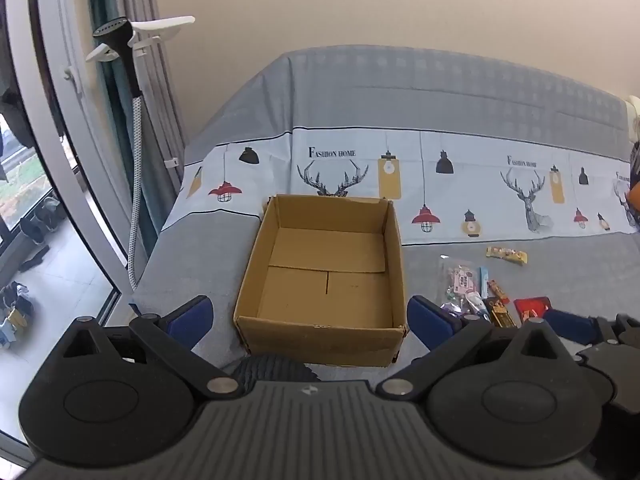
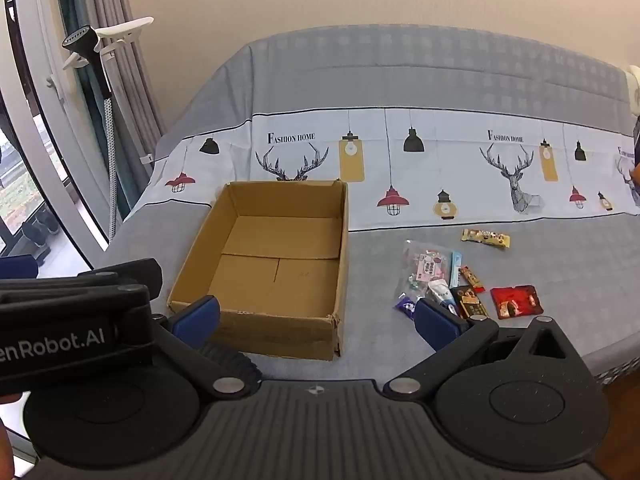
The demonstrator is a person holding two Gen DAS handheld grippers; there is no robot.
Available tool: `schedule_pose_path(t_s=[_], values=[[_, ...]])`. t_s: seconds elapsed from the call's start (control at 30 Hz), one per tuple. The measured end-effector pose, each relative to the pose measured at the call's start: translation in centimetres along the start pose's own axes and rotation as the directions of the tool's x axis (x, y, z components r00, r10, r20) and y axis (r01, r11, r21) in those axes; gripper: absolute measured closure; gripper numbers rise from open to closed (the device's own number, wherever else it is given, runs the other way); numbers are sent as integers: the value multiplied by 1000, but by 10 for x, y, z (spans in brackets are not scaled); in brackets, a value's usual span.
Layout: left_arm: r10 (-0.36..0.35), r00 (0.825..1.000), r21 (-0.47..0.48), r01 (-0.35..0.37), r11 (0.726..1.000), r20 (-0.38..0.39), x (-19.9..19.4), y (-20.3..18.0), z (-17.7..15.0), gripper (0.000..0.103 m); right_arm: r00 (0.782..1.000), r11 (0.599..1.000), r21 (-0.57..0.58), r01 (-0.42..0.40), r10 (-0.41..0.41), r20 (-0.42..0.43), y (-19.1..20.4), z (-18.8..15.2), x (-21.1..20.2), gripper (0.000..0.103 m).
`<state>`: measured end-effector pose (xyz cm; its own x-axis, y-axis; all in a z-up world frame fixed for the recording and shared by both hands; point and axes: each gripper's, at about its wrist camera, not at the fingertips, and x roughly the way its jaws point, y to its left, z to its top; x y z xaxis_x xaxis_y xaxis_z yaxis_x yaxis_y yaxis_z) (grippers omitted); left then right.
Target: Organize snacks
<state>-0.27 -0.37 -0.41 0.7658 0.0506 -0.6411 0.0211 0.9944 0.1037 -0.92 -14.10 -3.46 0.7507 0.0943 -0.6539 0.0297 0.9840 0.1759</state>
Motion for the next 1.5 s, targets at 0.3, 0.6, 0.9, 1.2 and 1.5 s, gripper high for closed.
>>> schedule_pose_path(t_s=[0.3, 0.6, 0.9, 1.2, 1.5], values=[[72, 997, 39, -71, 997, -16, -7, -9, 3, 0, 1000, 1000, 7, -22, 22, -10, -2, 0, 0, 1], [63, 998, 40, -62, 997, -22, -7, -9, 4, 0, 1000, 1000, 11, -19, 19, -12, -2, 0, -1, 1], [62, 998, 37, -61, 997, -25, -4, -8, 2, 0, 1000, 1000, 11, -15, 16, -14, -2, -4, -1, 1], [61, 998, 38, -60, 997, -23, -4, -8, 1, 0, 1000, 1000, 12, -16, 16, -13, 0, -5, -2, 1], [61, 998, 40, -60, 997, -23, -5, -7, 0, 0, 1000, 1000, 12, -17, 17, -16, -1, -6, -2, 1]])
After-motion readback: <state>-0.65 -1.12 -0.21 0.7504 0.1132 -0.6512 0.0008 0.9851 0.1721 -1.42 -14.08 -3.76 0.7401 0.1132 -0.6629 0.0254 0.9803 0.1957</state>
